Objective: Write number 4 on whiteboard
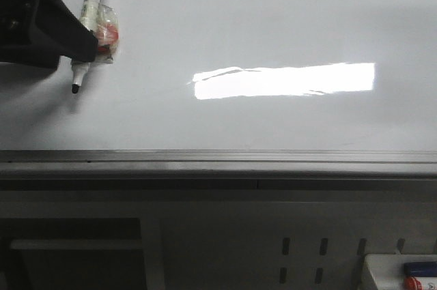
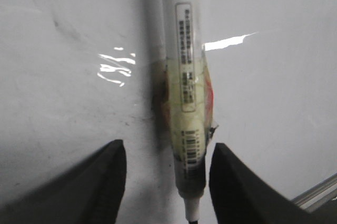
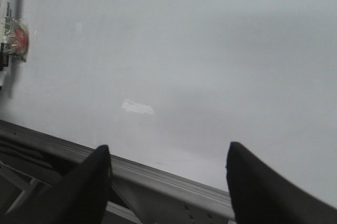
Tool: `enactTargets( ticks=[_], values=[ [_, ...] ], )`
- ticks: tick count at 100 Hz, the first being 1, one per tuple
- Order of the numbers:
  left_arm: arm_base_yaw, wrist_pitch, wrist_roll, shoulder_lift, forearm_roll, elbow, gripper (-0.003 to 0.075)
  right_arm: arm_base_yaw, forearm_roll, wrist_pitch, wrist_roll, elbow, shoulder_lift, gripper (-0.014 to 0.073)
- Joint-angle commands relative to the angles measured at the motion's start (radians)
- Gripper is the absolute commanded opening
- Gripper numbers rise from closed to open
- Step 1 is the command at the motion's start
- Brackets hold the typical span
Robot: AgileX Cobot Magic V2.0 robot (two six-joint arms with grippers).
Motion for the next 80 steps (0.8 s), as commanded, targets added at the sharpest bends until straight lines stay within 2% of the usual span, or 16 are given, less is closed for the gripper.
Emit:
enactTargets(
  ticks=[1, 7, 16, 26, 36, 55, 63, 80],
  values=[
    [-0.003, -0.042, -0.008, 0.018, -0.013, -0.024, 0.0256, 0.002, -0.016, -0.063, -0.009, -0.036, 0.01, 0.0416],
    [-0.003, -0.032, -0.008, 0.019, -0.013, -0.024, 0.0168, 0.002, -0.016, -0.063, -0.009, -0.036, 0.01, 0.0416],
    [-0.003, -0.001, -0.008, 0.019, -0.011, -0.024, -0.0025, 0.002, -0.016, -0.063, -0.009, -0.036, 0.01, 0.0416],
    [-0.003, 0.051, -0.006, 0.015, -0.01, -0.025, -0.002, 0.004, -0.016, -0.063, -0.009, -0.045, 0.01, 0.0416],
    [-0.003, 0.181, 0.063, -0.007, -0.005, -0.04, -0.002, 0.033, -0.016, -0.067, -0.023, -0.077, 0.01, 0.0416],
    [-0.02, 0.478, 0.317, -0.08, 0.035, -0.045, -0.002, 0.189, -0.016, -0.057, -0.234, -0.186, 0.033, 0.0416],
    [-0.058, 0.513, 0.383, -0.121, 0.11, -0.045, -0.002, 0.277, -0.016, -0.002, -0.283, -0.247, 0.074, 0.0416],
    [-0.172, 0.486, 0.483, -0.228, 0.325, -0.045, -0.002, 0.474, -0.016, 0.164, -0.369, -0.347, 0.177, 0.0417]
  ],
)
